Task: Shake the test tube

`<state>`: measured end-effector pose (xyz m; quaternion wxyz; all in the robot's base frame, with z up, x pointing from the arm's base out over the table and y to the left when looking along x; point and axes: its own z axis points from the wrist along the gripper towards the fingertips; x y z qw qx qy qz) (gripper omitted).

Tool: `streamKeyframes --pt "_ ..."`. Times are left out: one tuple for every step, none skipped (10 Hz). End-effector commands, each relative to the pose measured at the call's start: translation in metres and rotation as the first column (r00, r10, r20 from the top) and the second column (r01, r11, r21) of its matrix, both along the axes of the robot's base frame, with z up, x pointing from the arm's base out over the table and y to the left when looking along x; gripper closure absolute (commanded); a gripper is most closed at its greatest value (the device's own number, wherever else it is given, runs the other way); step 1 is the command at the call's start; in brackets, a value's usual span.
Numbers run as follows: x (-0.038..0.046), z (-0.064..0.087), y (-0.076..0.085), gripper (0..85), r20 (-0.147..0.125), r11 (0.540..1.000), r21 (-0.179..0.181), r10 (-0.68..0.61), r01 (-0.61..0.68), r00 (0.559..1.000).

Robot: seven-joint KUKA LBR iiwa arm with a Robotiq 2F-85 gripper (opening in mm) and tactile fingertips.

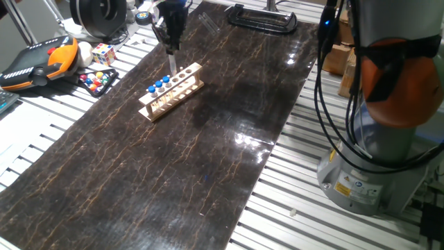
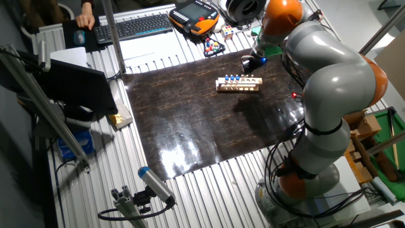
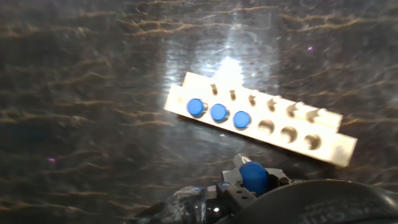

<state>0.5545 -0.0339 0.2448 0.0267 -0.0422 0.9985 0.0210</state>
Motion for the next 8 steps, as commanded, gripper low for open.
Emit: streamKeyframes --pt "0.0002 -0.001 -0.002 84.3 0.014 0.982 -0.182 0.055 -0.052 0.998" --pt "0.0002 -0.002 -0.007 84.3 0.015 0.972 -0.225 0.073 -0.068 0.997" --pt "0.0007 -0.002 -0.013 84.3 0.012 0.96 -0.265 0.094 -0.087 0.996" --pt "0.0013 -0.003 -0.017 84.3 0.012 0.943 -0.317 0.115 -0.105 0.993" --pt "0.0013 -0.003 -0.02 84.3 0.008 0.927 -0.355 0.128 -0.117 0.992" --pt "0.0014 -0.002 -0.022 84.3 0.0 0.911 -0.39 0.143 -0.132 0.99" --pt "0.0015 -0.002 -0.023 84.3 -0.009 0.896 -0.421 0.153 -0.142 0.988" --pt "0.0016 -0.002 -0.023 84.3 -0.015 0.882 -0.447 0.163 -0.152 0.986"
